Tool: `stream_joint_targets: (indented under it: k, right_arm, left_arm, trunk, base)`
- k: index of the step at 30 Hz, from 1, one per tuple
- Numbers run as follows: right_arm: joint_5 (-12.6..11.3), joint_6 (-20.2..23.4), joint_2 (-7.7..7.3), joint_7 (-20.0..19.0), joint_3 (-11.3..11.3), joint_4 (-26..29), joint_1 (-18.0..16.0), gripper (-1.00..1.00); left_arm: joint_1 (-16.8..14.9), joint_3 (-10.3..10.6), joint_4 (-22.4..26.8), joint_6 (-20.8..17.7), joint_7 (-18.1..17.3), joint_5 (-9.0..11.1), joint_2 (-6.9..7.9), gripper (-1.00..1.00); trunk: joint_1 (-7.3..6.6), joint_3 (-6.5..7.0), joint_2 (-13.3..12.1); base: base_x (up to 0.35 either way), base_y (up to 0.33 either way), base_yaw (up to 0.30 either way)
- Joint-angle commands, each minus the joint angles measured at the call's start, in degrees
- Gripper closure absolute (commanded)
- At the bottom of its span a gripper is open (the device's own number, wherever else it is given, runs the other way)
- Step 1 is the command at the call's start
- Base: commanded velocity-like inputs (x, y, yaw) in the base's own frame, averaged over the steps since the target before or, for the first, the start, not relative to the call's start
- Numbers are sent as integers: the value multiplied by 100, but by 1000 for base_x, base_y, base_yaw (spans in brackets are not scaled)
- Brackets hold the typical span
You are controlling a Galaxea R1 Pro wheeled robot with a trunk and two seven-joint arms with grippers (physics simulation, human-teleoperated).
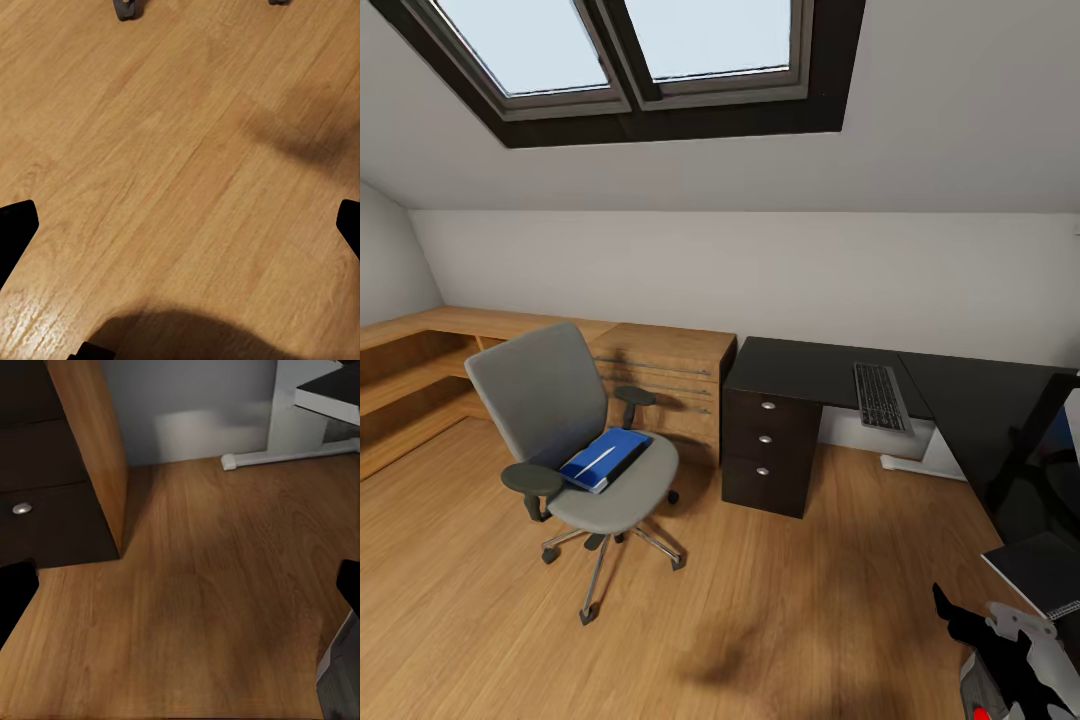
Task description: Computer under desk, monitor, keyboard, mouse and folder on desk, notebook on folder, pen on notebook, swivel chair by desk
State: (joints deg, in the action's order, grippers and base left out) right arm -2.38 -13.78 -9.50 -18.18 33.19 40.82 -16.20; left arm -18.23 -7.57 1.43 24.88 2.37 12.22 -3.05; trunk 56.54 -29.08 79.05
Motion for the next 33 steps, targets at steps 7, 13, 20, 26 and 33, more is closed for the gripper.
stream_joint_targets:
  k: [7, 13, 20, 26, 33]
  right_arm:
    - [605, -3, 314, 90, -284, 4, -6, -100]
    - [926, -8, 598, 671, -378, 4, -6, -100]
    - [992, -73, 794, 1375, -403, 2, -6, -100]
    - [825, -130, 835, 1585, -390, -8, -6, -100]
    - [-137, -151, 850, 1625, -394, -11, -6, -100]
  left_arm:
    - [-4, -43, -3, 17, 9, -27, -2, -100]
    - [-5, -43, -3, 17, 9, -27, -2, -100]
    - [-2, -43, -3, 17, 9, -27, -2, -100]
    - [-4, -43, -3, 17, 15, -27, 4, -100]
    - [-5, -43, -3, 17, 17, -27, 6, -100]
  trunk:
    - [0, -6, 3]
    - [0, -6, 3]
    - [0, -6, 3]
    - [0, -6, 3]
    - [0, -6, 3]
  base:
    - [0, 0, 0]
    - [0, 0, 0]
    - [0, 0, 0]
    - [0, 0, 0]
    - [0, 0, 0]
